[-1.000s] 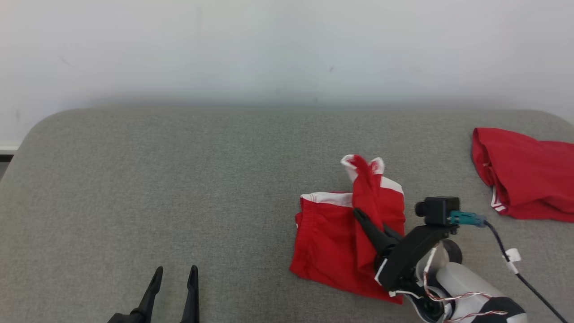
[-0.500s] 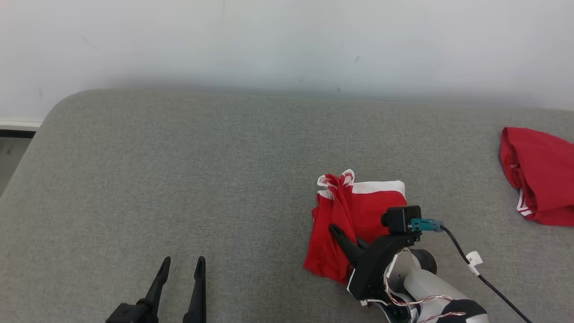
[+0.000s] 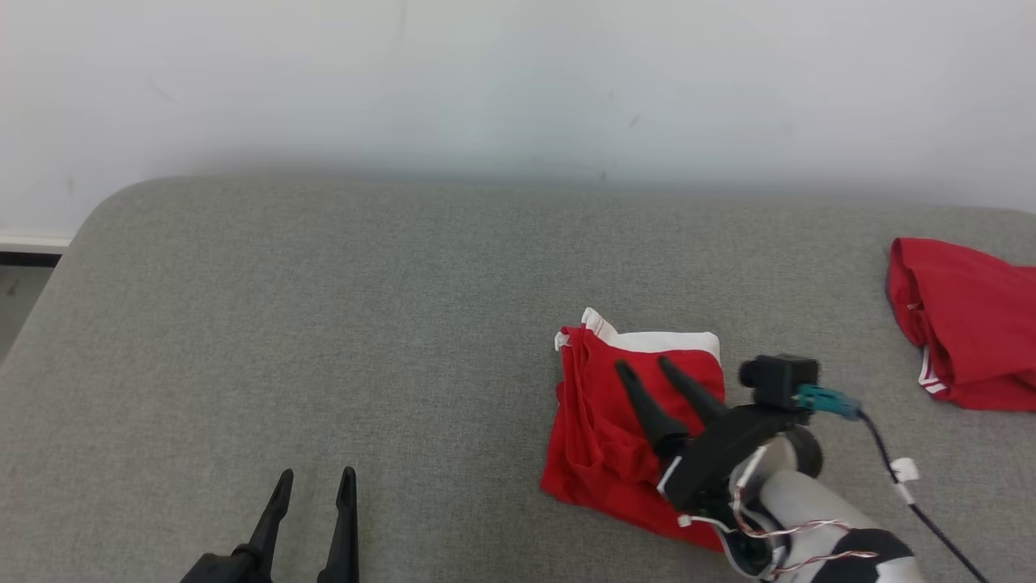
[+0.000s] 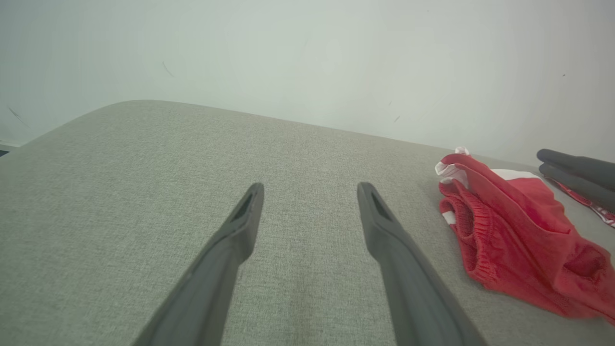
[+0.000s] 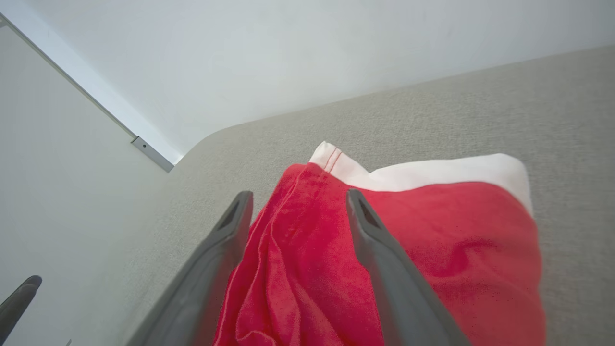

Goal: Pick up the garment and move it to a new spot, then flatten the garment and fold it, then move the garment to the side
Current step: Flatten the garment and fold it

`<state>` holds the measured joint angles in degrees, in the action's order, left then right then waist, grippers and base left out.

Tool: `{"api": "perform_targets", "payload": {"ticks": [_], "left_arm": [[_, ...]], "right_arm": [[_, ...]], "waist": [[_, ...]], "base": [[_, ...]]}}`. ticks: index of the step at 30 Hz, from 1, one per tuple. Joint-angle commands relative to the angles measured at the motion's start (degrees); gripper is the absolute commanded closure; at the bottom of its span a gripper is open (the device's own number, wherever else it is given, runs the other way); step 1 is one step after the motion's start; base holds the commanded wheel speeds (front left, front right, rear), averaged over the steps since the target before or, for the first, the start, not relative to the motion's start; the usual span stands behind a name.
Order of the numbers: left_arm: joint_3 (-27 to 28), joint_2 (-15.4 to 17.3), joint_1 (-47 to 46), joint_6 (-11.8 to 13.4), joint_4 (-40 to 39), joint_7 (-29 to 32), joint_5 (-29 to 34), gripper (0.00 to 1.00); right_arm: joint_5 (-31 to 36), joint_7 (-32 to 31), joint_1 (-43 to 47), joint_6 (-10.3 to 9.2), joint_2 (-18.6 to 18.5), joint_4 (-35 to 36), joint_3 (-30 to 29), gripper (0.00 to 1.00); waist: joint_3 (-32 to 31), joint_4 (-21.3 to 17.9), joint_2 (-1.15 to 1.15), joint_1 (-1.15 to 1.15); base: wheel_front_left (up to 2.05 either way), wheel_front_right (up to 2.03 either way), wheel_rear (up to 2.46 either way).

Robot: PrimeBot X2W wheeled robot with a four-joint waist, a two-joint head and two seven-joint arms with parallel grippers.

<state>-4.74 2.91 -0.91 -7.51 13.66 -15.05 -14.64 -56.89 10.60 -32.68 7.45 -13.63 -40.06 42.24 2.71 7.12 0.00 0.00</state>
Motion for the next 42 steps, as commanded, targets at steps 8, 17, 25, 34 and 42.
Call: {"api": "perform_targets", "payload": {"ticks": [8, 17, 25, 34, 42], "left_arm": [[1.2, 0.0, 1.7, 0.1, -0.8, -0.1, 0.3, 0.00], [1.9, 0.0, 1.6, 0.1, -1.2, -0.1, 0.6, 0.00], [2.0, 0.0, 1.0, 0.1, -1.2, -0.1, 2.0, 0.00], [0.6, 0.0, -0.2, 0.1, -0.8, -0.1, 1.4, 0.00], [0.2, 0.0, -0.6, 0.1, -0.5, -0.1, 0.7, 0.00]], "right_arm": [[3.0, 4.2, 4.1, 0.01, -7.2, 3.3, -6.5, 0.00], [13.5, 4.6, 13.1, 0.01, -7.2, 8.6, -20.4, 0.81], [22.9, 4.6, 14.4, 0.00, -4.1, 9.1, -19.4, 1.00], [26.4, 4.5, 9.7, 0.00, -1.9, 1.8, -13.4, 1.00], [24.7, 4.5, 8.3, 0.00, 0.7, -3.4, -10.7, 1.00]], "waist": [[-0.6, -2.1, 0.00, 0.00], [-0.3, -3.0, 0.00, 0.00], [0.1, -1.8, 0.00, 0.00], [1.2, 1.7, 0.00, 0.00], [1.9, 3.8, 0.00, 0.00]], "base": [[0.00, 0.00, 0.00], [0.00, 0.00, 0.00], [0.00, 0.00, 0.00], [0.00, 0.00, 0.00], [0.00, 0.00, 0.00]]}}
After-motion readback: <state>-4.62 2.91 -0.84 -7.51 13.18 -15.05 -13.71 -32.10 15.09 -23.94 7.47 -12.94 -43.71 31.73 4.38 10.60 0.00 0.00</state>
